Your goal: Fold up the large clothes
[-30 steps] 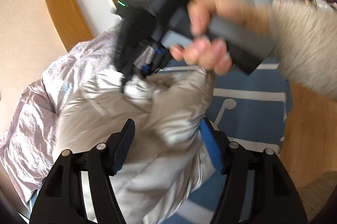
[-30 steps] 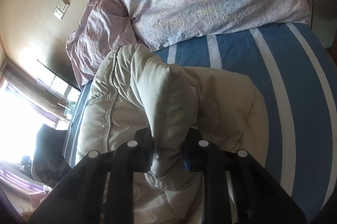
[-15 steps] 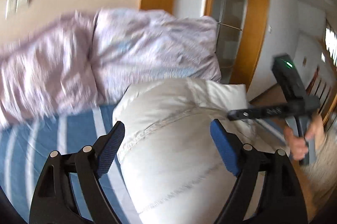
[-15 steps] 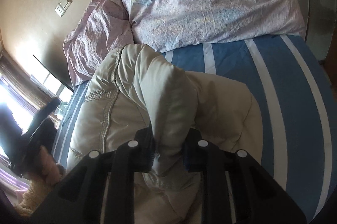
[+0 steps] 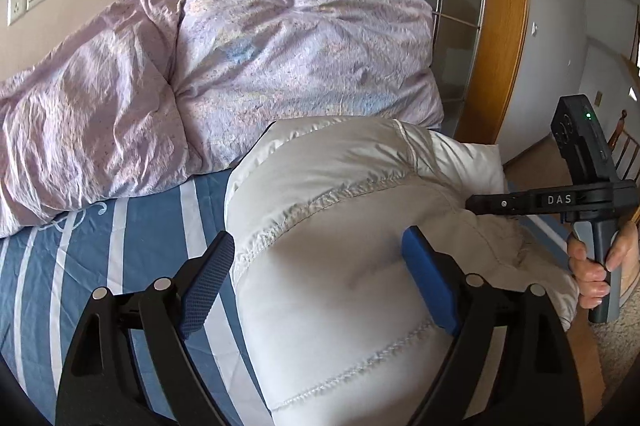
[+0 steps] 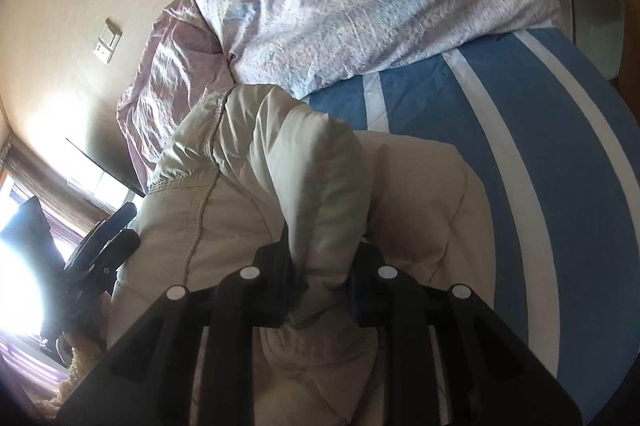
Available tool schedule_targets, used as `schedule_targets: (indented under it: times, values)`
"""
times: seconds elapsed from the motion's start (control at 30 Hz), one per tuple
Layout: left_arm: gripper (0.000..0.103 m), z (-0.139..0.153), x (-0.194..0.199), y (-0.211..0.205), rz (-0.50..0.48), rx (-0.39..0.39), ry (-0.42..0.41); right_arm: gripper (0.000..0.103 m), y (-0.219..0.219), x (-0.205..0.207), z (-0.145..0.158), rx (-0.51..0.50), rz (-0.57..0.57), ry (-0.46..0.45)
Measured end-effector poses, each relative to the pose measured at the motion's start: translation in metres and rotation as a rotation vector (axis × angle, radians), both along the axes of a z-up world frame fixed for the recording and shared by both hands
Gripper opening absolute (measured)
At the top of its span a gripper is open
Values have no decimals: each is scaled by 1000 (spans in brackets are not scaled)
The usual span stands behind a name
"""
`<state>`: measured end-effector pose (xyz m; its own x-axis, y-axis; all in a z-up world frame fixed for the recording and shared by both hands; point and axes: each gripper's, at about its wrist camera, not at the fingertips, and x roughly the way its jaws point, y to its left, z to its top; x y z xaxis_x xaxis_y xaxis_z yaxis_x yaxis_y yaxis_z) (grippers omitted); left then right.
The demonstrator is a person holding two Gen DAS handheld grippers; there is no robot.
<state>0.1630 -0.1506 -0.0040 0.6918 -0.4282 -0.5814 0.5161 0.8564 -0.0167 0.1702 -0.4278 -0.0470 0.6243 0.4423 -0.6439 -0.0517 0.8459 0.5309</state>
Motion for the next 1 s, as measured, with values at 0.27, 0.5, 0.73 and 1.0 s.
schedule_targets:
  times: [0.27, 0.5, 0.73, 1.0]
  values:
    - [89, -6, -1, -10, 12, 44, -1, 23, -4, -1, -8, 22, -18, 5]
    - [89, -12, -1, -19, -2, 60, 22, 23, -12, -4, -17, 65, -41, 9]
    - [93, -26, 0, -29, -10, 66, 45, 24, -21, -7, -30, 121, -64, 3]
    - [97, -37, -4, -42, -3, 98, 10, 24, -30, -10, -45, 180, -88, -5]
